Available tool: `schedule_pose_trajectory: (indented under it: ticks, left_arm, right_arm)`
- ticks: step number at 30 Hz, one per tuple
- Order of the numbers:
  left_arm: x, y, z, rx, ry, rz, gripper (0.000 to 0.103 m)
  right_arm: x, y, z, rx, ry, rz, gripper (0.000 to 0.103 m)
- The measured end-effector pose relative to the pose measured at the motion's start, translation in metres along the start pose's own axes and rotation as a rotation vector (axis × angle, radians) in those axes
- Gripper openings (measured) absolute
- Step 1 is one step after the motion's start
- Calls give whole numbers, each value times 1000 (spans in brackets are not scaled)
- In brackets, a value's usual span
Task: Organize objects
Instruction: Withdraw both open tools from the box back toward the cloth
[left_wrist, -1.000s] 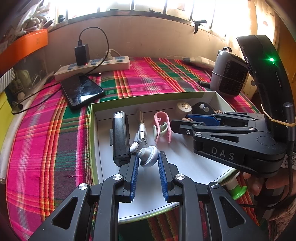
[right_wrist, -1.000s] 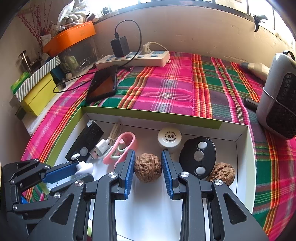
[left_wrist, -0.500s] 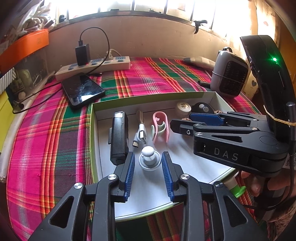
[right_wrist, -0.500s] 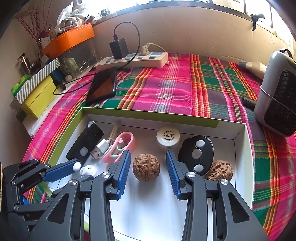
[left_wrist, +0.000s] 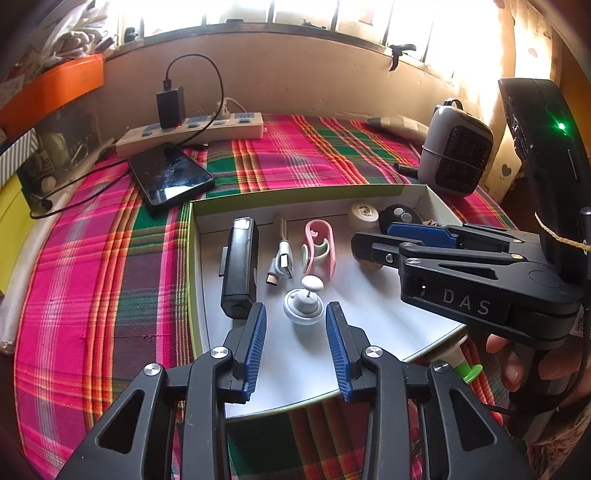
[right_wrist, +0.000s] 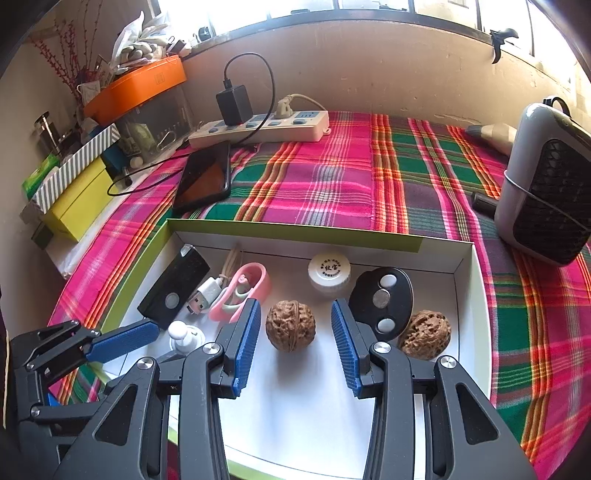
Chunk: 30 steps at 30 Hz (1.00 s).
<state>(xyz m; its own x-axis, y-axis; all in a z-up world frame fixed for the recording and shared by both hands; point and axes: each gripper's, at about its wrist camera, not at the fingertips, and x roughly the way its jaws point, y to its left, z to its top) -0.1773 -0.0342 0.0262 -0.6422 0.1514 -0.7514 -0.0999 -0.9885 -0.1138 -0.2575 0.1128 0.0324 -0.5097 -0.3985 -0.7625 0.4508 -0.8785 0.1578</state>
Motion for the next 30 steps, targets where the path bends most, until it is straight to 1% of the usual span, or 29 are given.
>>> schedule_pose_trajectory:
  ticks: [14,30]
  left_arm:
    - [-29,-3,-10,-17,-43,-2,32]
    - [-55,-16,-33,-16,-54,-35,32]
  right_arm:
    - [-33,2,-16,-3,-47,-26,42]
    - [-77,2,-63,16,-94,-42,42]
